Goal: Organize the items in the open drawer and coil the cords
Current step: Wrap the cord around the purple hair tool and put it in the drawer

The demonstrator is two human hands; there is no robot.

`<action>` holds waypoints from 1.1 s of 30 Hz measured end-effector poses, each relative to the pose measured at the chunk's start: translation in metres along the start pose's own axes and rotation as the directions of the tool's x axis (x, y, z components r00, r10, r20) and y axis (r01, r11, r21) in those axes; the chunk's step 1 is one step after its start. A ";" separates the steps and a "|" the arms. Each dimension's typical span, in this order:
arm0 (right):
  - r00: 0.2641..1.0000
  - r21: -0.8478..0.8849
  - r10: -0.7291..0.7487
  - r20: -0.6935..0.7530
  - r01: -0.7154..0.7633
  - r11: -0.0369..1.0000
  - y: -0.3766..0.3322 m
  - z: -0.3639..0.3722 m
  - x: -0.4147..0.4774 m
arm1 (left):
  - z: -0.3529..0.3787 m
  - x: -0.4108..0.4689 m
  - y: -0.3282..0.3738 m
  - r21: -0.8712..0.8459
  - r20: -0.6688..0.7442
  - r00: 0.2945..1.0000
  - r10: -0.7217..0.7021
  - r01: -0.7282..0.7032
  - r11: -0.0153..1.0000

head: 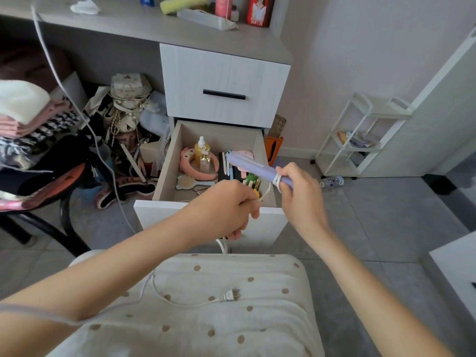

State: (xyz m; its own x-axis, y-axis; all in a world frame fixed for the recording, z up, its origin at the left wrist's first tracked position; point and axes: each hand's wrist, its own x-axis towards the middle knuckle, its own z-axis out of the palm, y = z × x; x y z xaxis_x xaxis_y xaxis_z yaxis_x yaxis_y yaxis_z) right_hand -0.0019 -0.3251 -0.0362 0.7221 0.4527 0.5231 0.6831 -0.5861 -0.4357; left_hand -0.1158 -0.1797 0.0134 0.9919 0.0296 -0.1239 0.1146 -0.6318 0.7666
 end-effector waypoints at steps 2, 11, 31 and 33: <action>0.990 -0.206 -0.132 0.044 0.138 0.969 -0.004 0.001 0.001 | -0.003 0.002 0.005 0.047 -0.029 0.999 0.039 -0.038 0.998; 0.910 -0.293 -0.360 0.208 0.409 0.864 -0.013 -0.011 0.003 | -0.044 0.020 -0.016 0.043 -0.349 0.921 0.170 -0.166 0.985; 0.945 0.592 -0.118 0.306 -0.092 0.800 -0.048 -0.044 -0.011 | -0.025 0.038 -0.076 -0.364 0.059 0.998 -0.032 0.051 0.930; 0.952 0.673 -0.026 0.304 -0.196 0.713 -0.049 -0.043 -0.008 | -0.018 0.033 -0.062 -0.366 0.056 0.998 0.041 -0.017 0.930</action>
State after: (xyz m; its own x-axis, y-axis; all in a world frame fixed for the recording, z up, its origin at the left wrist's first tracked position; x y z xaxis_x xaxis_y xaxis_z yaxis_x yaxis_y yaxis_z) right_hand -0.0457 -0.3292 0.0122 0.7032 0.6506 0.2867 0.4193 -0.0539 -0.9062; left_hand -0.0887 -0.1260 -0.0268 0.9910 -0.0397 -0.1279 0.1099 -0.3048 0.9461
